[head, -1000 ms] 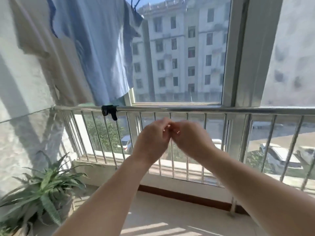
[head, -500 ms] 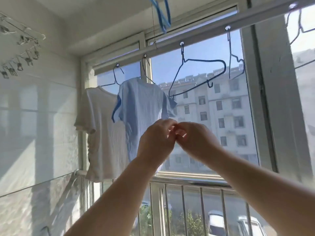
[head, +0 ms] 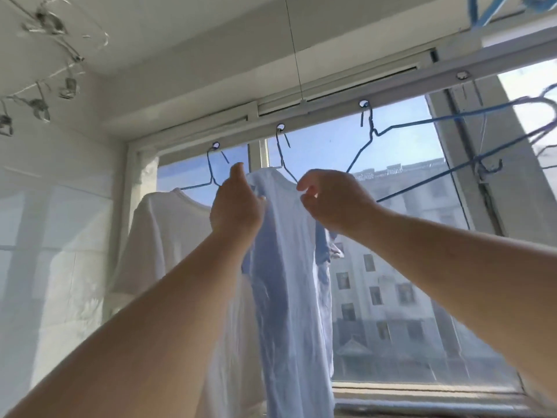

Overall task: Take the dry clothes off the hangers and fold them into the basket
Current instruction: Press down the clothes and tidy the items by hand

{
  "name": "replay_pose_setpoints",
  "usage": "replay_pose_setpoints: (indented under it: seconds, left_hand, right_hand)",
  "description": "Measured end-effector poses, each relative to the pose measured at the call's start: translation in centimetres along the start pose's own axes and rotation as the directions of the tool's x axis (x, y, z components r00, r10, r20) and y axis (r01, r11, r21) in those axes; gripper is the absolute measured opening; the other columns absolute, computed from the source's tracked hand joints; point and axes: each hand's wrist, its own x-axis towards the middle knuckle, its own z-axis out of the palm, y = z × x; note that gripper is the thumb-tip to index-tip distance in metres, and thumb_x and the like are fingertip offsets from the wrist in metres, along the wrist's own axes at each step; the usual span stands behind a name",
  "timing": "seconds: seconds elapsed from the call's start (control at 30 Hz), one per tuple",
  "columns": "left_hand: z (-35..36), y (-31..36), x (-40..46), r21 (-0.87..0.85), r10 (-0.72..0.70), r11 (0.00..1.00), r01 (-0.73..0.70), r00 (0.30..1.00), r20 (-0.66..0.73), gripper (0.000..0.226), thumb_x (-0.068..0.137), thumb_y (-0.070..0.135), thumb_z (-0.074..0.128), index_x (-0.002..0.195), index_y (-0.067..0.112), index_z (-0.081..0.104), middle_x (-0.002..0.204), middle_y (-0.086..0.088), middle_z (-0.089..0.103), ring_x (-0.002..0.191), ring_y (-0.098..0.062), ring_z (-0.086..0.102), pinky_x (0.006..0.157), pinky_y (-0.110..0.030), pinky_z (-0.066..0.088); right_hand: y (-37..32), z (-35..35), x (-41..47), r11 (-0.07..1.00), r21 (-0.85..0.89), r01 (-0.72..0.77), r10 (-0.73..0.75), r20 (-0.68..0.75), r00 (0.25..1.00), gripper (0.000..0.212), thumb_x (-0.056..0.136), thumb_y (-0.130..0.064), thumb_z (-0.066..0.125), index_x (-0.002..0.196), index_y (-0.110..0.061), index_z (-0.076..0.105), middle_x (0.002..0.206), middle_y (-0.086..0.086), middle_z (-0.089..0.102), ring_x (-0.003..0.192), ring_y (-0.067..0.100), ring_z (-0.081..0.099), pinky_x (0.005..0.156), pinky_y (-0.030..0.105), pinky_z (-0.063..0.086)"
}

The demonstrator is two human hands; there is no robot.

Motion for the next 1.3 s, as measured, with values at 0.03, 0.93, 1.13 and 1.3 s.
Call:
replay_pose_setpoints:
  seconds: [0.03, 0.93, 1.13, 1.3]
  left_hand:
    - [0.4, -0.2, 0.5, -0.065, -0.007, 0.998, 0.007, 1.000, 0.001, 0.041, 0.088, 0.011, 0.056, 0.127, 0.011, 0.045, 0.115, -0.008, 0.056, 0.111, -0.027, 0.052, 0.082, -0.029, 0.037]
    - [5.1, 5.7, 6.8, -0.013, 0.455, 0.881, -0.474, 0.837, 0.303, 0.047, 0.086, -0.011, 0.036, 0.116, 0.018, 0.058, 0.131, 0.001, 0.050, 0.122, -0.018, 0.047, 0.089, -0.026, 0.039]
    - [6.0, 7.4, 7.6, -0.221, 0.510, 0.848, -0.482, 0.855, 0.095, 0.021, 0.085, 0.014, 0.056, 0.100, 0.012, 0.071, 0.108, -0.003, 0.068, 0.103, -0.019, 0.061, 0.088, -0.028, 0.047]
    - [5.7, 8.1, 7.2, -0.253, 0.521, 0.837, -0.485, 0.847, 0.102, 0.022, 0.087, 0.017, 0.057, 0.100, 0.008, 0.071, 0.105, -0.005, 0.069, 0.099, -0.021, 0.061, 0.083, -0.028, 0.046]
  right_hand:
    - [-0.5, 0.1, 1.0, 1.000, -0.003, 0.000, 0.000, -0.010, 1.000, 0.027, 0.092, -0.017, 0.044, 0.113, -0.023, 0.061, 0.120, 0.001, 0.062, 0.111, 0.021, 0.055, 0.092, 0.029, 0.043]
    - [2.9, -2.5, 5.6, 0.867, -0.498, 0.012, -0.125, -0.194, 0.973, 0.018, 0.087, -0.007, 0.053, 0.099, -0.009, 0.066, 0.099, 0.012, 0.066, 0.095, 0.030, 0.060, 0.080, 0.030, 0.047]
    - [3.9, -5.0, 2.8, 0.928, -0.371, 0.001, -0.123, -0.304, 0.945, 0.007, 0.089, -0.012, 0.050, 0.093, -0.010, 0.056, 0.097, 0.014, 0.064, 0.093, 0.033, 0.057, 0.076, 0.035, 0.044]
    - [4.2, -5.7, 0.6, 0.963, -0.267, -0.032, -0.072, -0.371, 0.926, 0.009, 0.090, -0.006, 0.040, 0.097, -0.010, 0.043, 0.090, 0.016, 0.061, 0.084, 0.036, 0.055, 0.074, 0.041, 0.047]
